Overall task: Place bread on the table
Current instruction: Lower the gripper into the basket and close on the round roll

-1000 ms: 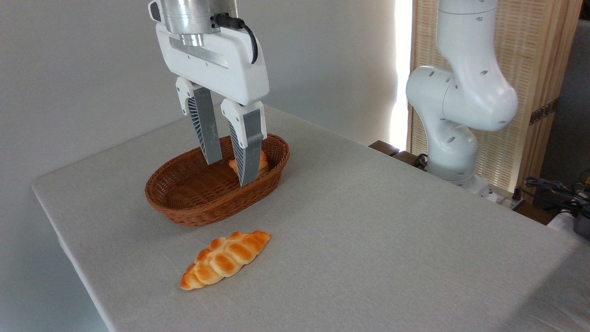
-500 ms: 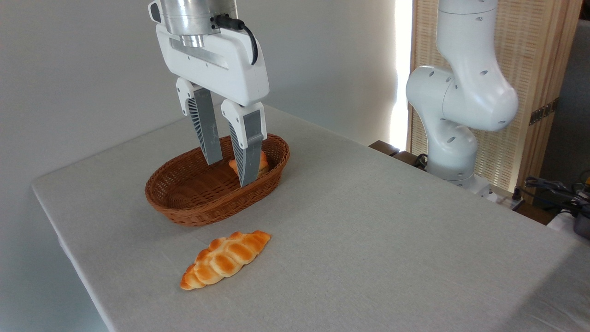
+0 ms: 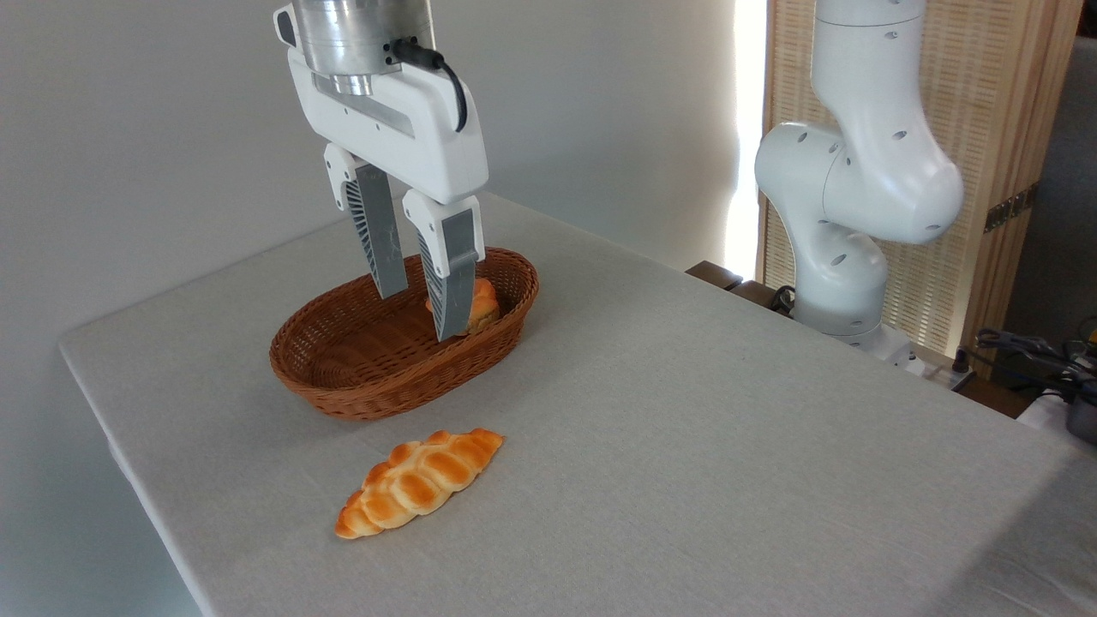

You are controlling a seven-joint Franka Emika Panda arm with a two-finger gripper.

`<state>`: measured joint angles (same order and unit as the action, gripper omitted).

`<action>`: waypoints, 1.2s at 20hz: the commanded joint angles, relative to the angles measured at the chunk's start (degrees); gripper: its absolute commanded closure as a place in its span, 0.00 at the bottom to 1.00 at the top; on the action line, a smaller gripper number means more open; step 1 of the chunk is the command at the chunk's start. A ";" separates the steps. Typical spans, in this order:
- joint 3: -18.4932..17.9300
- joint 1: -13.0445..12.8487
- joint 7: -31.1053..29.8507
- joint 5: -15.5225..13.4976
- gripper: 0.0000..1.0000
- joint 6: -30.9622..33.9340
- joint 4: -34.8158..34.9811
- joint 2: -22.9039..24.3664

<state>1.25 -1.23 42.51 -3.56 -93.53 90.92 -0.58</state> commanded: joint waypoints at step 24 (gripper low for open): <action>28.37 -0.09 0.74 -9.18 0.00 -23.89 35.03 9.63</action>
<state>29.46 -1.79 42.38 -11.70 -115.17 124.34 7.96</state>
